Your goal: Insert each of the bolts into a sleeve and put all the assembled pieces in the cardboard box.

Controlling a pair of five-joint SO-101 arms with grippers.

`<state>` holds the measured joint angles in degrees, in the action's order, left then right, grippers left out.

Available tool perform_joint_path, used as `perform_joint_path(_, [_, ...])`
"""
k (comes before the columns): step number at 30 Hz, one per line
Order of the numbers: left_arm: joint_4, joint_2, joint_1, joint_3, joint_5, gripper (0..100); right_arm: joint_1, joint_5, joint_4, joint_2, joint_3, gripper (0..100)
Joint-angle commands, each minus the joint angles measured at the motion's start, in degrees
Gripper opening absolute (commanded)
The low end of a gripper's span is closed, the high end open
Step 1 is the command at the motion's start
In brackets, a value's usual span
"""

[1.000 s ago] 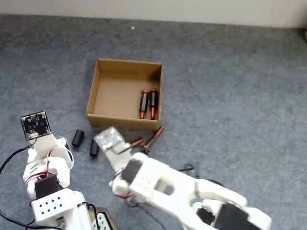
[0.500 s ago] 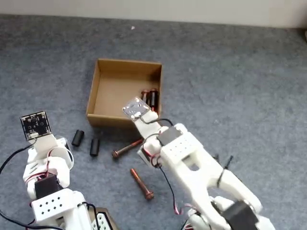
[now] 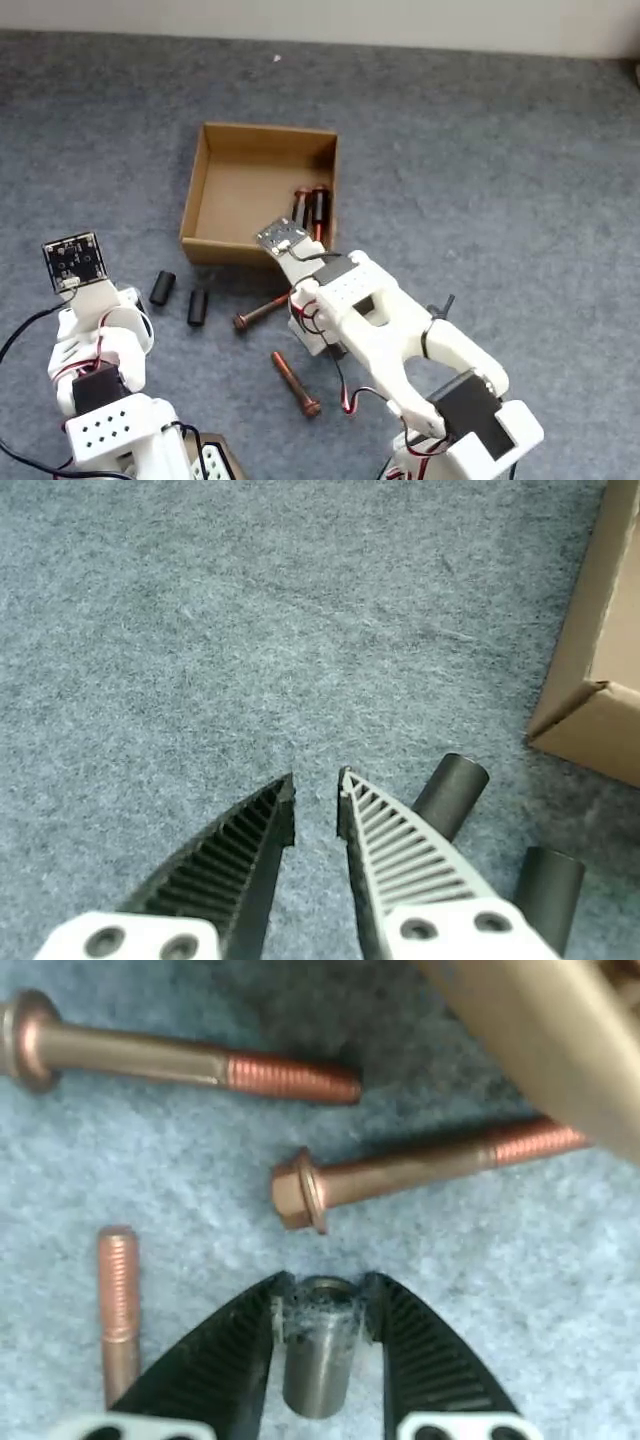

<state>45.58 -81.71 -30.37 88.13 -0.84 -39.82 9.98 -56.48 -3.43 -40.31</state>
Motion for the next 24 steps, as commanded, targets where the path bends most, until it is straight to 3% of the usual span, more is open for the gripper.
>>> perform_joint_path(1, [-1.1, -0.5, -0.2, -2.2, 0.3, 9, 0.7, -3.2, -5.6, 0.0, 4.8, 12.8])
perform_joint_path(6, [-1.1, -0.5, -0.2, -2.2, 0.3, 9, 0.6, -4.4, -11.6, 0.0, 7.6, 19.5])
perform_joint_path(14, [-1.1, -0.5, -0.2, -2.2, 0.3, 9, 0.6, -4.3, -11.4, 0.2, 6.8, 19.7])
perform_joint_path(24, [-1.1, -0.5, -0.2, -2.2, 0.3, 9, -1.6, -4.3, 1.2, 0.0, -4.0, 4.6])
